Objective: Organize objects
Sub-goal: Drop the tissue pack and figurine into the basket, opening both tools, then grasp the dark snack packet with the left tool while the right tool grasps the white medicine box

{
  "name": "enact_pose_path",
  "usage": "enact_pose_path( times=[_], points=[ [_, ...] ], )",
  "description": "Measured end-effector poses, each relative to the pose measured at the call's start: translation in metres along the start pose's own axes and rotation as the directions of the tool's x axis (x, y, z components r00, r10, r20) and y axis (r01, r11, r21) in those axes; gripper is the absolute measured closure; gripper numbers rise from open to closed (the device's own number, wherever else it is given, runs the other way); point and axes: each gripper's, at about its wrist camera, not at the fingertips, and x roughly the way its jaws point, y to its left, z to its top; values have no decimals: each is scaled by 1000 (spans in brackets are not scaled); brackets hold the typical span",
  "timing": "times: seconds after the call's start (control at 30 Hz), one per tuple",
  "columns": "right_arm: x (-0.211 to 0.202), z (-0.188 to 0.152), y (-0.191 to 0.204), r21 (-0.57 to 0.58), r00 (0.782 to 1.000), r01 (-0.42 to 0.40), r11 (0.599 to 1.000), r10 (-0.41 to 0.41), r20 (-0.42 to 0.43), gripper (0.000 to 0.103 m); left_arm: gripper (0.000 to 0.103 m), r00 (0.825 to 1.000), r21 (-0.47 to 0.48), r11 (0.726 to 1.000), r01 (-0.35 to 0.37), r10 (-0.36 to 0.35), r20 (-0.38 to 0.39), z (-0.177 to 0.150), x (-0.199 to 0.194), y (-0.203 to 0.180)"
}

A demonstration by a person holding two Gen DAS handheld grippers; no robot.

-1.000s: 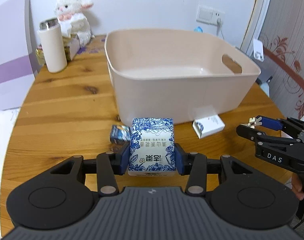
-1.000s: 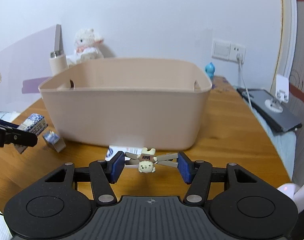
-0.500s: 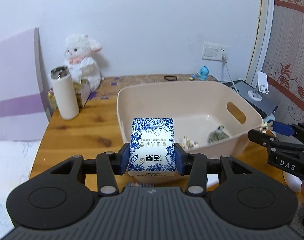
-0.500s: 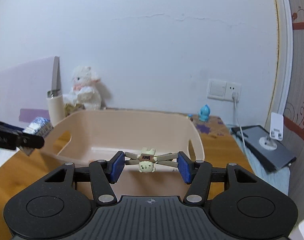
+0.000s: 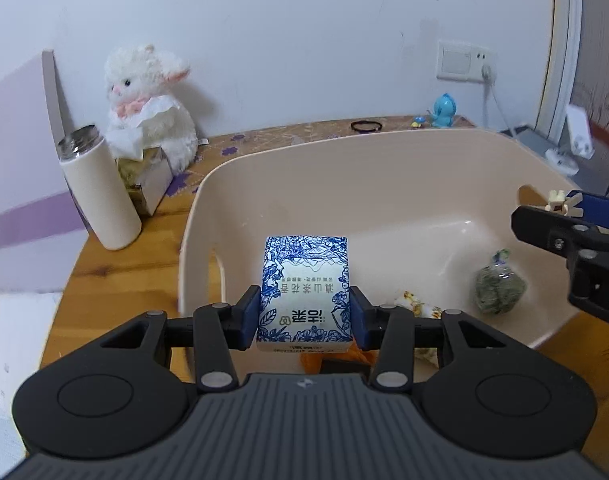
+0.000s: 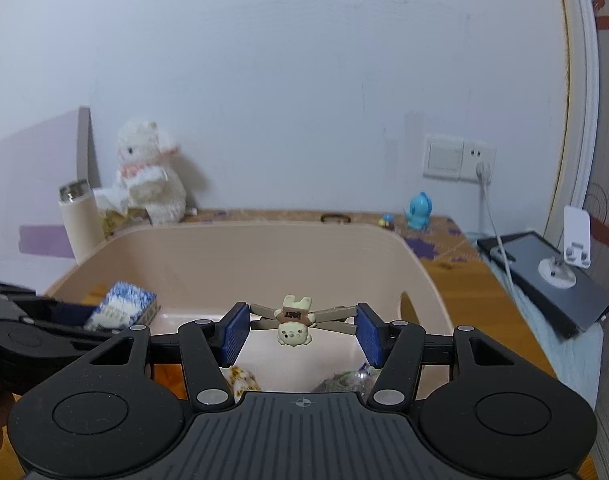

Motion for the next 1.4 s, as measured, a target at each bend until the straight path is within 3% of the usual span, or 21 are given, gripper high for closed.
enact_pose_path(
  times=[0.1, 0.2, 0.33, 0.4, 0.43, 0.47, 0.73, 0.83, 0.9, 1.2, 1.4],
  points=[
    [9, -5, 0, 2, 1000, 2, 1000, -2, -26, 49, 55, 999, 22, 999, -37, 37, -5, 3, 8, -6],
    [10, -7, 0, 0, 999, -6, 1000, 6, -34, 49, 55, 1000, 11, 1000, -26, 26, -6, 5, 11, -2],
    [2, -7, 2, -7, 1000, -11, 1000, 11, -12, 37, 55, 1000, -4, 1000, -3, 3, -7, 6, 6, 1],
    [-5, -6, 5, -16, 1000, -5, 1000, 5, 5, 31, 47, 1000, -10, 1000, -9, 9, 8, 5, 0, 1],
    [-9, -5, 5, -19, 1000, -2, 1000, 3, 13, 28, 35, 1000, -18, 1000, -15, 15, 16, 5, -5, 2],
    [-14, -5, 6, -21, 1000, -3, 1000, 3, 20, 28, 30, 999, -25, 1000, -16, 17, 28, 5, -10, 3],
    [-44, -13, 5, -13, 999, -10, 1000, 11, 43, 16, 25, 997, 13, 1000, 5, -6, 79, -5, -58, 7],
    [-54, -20, 7, -24, 999, -9, 1000, 10, 40, 13, 11, 996, 22, 1000, 2, -4, 93, -13, -72, 12],
    [-57, -27, 9, -36, 999, -6, 999, 7, 35, 10, 9, 995, 25, 1000, 0, -3, 102, -19, -79, 15],
    [-46, -56, 12, -47, 998, -10, 999, 7, -65, 7, 9, 1000, 41, 999, -9, 9, 12, -52, -64, 27],
    [-30, -71, 16, -59, 990, -27, 998, 19, -141, 7, 9, 997, 21, 999, 39, -38, -72, -72, -44, 36]
  ],
)
